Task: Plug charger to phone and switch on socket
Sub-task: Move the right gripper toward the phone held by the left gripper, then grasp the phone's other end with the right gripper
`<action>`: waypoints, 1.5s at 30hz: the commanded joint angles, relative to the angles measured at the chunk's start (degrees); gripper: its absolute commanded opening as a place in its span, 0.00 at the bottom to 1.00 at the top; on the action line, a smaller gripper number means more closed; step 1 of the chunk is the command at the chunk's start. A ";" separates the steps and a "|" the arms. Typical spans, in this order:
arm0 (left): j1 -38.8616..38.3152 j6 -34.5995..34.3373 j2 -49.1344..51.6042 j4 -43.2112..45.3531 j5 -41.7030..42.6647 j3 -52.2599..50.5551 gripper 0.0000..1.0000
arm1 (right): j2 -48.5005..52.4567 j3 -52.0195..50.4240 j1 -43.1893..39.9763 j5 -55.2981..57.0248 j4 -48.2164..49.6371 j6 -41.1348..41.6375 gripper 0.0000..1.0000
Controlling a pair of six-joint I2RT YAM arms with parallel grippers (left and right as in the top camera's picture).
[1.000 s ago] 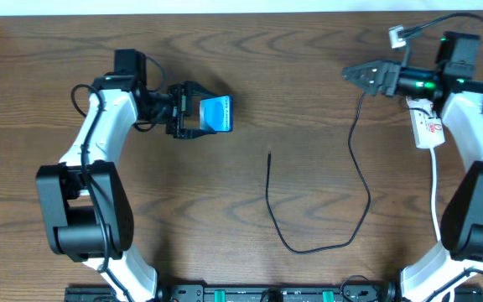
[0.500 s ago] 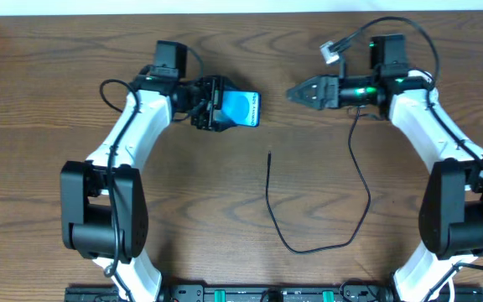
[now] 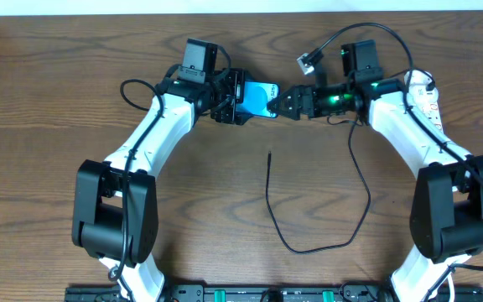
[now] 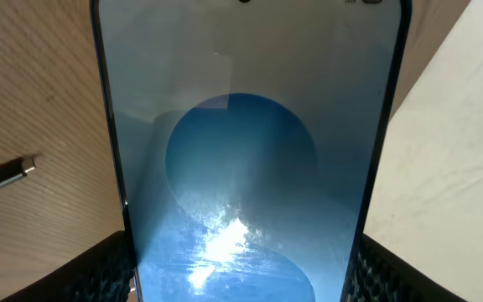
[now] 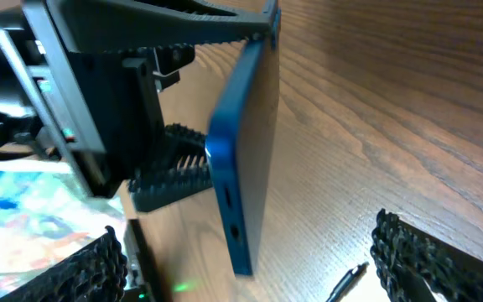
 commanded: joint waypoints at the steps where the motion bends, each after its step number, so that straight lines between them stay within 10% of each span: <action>1: -1.09 -1.92 -2.03 0.35 -0.87 0.33 0.07 | 0.39 0.98 1.18 3.17 0.37 -1.33 0.94; 12: -3.43 -5.05 -2.03 0.35 -0.02 0.33 0.08 | 0.39 0.98 1.86 9.92 0.48 -1.27 0.71; 23: -5.05 -5.27 -2.03 0.35 0.20 0.33 0.07 | 0.39 0.98 1.86 11.17 1.22 -0.61 0.73; 45: -6.27 -9.79 -2.03 0.33 0.22 0.33 0.07 | 0.39 0.98 2.40 13.09 1.27 -0.22 0.29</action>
